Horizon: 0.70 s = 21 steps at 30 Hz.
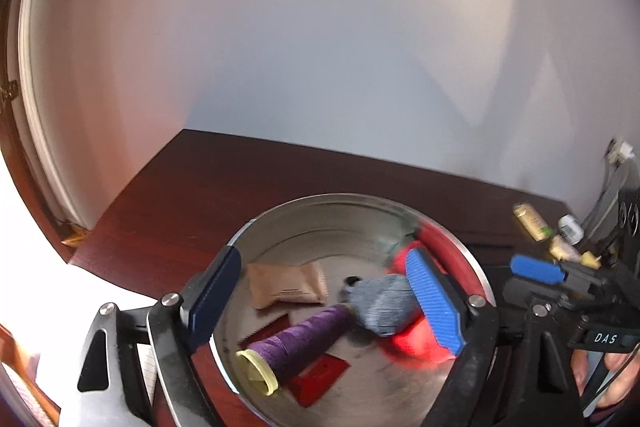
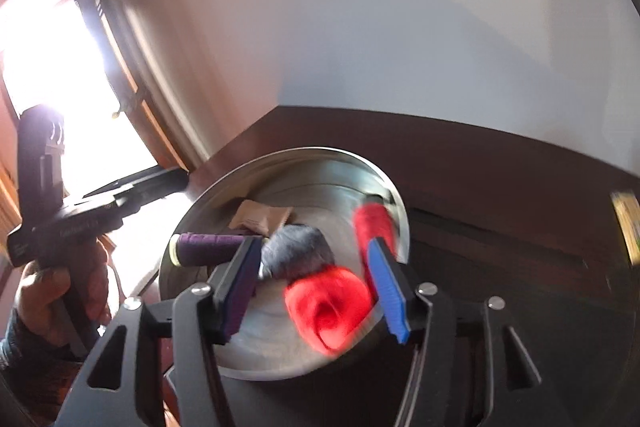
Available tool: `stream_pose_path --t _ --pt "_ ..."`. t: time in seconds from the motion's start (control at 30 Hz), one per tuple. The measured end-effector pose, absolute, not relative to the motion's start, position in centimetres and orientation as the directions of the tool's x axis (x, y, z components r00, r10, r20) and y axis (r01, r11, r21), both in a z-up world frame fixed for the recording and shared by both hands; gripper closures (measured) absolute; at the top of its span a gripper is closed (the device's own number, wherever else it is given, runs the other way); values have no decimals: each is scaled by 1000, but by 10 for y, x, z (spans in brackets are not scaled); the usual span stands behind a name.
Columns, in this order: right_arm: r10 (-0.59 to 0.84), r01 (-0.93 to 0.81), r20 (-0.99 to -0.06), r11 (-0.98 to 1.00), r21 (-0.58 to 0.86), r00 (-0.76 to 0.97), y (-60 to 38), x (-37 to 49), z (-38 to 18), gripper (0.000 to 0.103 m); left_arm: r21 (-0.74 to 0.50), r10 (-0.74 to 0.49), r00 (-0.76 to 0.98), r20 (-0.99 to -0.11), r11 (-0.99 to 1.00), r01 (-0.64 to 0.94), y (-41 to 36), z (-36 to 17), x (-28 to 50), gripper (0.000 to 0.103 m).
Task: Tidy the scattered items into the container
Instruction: 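Move both tools back over the sponge and cracker packets on the desk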
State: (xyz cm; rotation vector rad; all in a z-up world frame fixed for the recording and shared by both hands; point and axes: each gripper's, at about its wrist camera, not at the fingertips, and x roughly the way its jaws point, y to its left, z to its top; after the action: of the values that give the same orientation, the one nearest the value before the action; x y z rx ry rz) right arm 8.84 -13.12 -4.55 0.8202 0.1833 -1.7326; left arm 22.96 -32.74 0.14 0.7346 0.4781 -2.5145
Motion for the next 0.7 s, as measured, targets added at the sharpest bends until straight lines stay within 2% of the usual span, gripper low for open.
stream_pose_path --t 0.27,0.33,0.47,0.6,0.7 --pt "-792 807 -562 -484 339 -239 -3 73 -53 44 -202 -188 -813 -551 -915 348 -261 21 192 17" --pt "-779 766 -558 -536 356 -286 29 65 -56 40 -187 -135 -816 -563 -940 285 -239 21 170 17" --pt "-743 673 -555 -630 388 -375 92 48 -63 40 -171 -16 -803 -595 -974 146 -186 16 124 17" --pt "-702 577 -552 -700 421 -449 149 34 -71 38 -227 121 -768 -629 -973 32 -138 5 78 17" --pt "-674 519 -553 -735 436 -490 184 27 -77 38 -324 220 -724 -654 -946 4 -108 -2 34 17"
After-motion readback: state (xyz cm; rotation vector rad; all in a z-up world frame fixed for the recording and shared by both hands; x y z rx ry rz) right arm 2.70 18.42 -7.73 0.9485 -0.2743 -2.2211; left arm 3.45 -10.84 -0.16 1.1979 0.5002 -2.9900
